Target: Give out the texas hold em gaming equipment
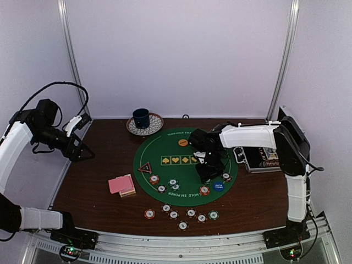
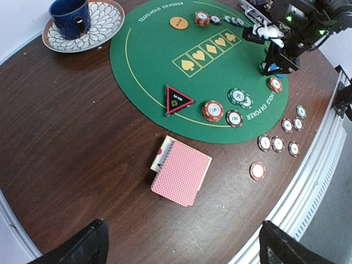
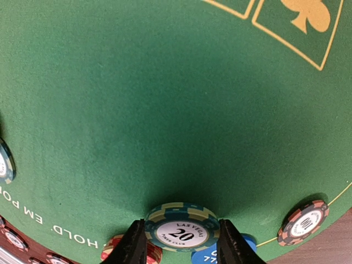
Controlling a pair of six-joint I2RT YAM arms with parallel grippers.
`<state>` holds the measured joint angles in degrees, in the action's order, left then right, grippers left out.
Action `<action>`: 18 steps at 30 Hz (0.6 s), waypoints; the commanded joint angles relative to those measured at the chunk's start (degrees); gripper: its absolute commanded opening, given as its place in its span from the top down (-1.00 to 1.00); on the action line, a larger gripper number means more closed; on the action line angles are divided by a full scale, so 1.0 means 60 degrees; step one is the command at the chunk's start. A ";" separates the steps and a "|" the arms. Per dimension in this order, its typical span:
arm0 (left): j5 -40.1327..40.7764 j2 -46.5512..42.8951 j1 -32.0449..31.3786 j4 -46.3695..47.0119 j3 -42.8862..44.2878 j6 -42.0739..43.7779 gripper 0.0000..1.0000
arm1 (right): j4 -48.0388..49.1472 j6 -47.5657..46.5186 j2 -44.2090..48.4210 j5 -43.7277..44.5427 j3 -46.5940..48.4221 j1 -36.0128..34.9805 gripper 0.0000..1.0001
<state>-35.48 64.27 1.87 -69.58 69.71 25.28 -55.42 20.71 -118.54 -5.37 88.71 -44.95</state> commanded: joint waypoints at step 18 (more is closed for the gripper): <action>0.2620 0.1784 -0.3174 0.1850 -0.1814 0.0877 -0.95 | 0.0129 0.0099 0.1457 0.1015 0.0408 0.0158 -0.97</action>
<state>-24.34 72.12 -15.86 -62.98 59.29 28.14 -54.35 21.04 -115.70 -2.74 88.90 -44.34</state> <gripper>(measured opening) 0.976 0.968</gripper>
